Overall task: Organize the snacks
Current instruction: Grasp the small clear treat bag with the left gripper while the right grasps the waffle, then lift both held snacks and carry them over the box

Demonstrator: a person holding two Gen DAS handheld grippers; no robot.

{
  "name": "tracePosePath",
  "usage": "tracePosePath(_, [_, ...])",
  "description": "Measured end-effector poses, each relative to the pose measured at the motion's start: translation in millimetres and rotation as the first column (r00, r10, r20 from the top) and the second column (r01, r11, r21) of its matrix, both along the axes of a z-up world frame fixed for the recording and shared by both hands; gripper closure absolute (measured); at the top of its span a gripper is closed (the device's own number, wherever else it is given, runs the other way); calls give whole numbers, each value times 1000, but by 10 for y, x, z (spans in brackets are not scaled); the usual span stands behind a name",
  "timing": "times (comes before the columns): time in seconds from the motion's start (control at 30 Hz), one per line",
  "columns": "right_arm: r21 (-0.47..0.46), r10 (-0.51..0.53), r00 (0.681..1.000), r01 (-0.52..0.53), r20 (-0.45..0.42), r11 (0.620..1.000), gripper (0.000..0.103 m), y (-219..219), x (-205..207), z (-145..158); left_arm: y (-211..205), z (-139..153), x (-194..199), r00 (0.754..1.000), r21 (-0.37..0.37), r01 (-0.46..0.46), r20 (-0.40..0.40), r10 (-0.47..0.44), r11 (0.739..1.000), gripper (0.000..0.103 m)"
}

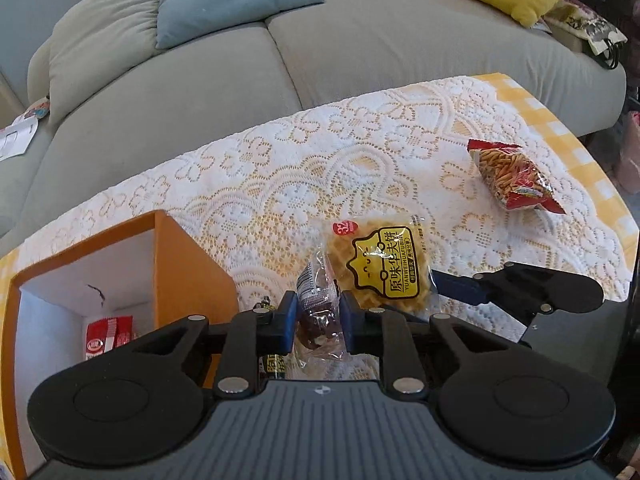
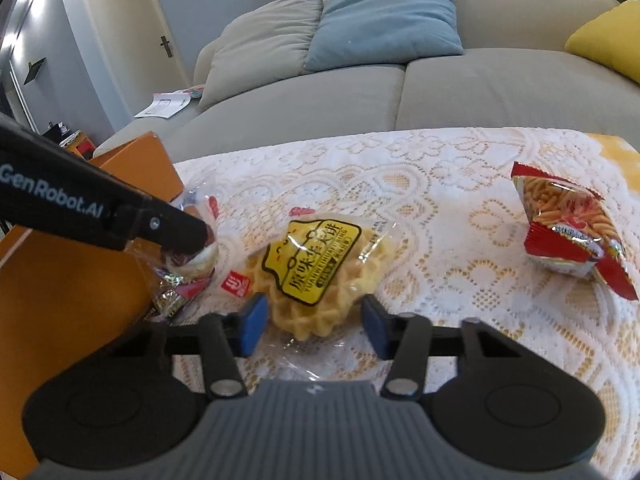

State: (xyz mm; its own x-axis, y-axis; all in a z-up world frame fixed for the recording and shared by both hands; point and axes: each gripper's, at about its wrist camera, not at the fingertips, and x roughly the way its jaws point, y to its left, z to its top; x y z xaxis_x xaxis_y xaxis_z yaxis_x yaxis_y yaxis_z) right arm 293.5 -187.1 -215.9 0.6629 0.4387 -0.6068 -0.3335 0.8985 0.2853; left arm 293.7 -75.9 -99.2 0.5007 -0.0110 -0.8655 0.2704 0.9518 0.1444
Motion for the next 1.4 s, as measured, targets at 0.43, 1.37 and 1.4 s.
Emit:
tracePosePath(0.43, [-95, 23, 994, -12, 108, 995, 93, -58, -247, 364, 103, 240, -325, 998, -132, -68, -4, 68, 989, 78])
tracePosePath(1.37, [-159, -4, 974, 42, 227, 986, 96, 47, -1990, 1403, 549, 985, -1623, 981, -306, -108, 123, 152, 946, 79])
tracePosePath(1.4, [-153, -7, 972, 43, 233, 987, 96, 68, -2018, 1432, 592, 1014, -1642, 979, -306, -111, 132, 158, 946, 79])
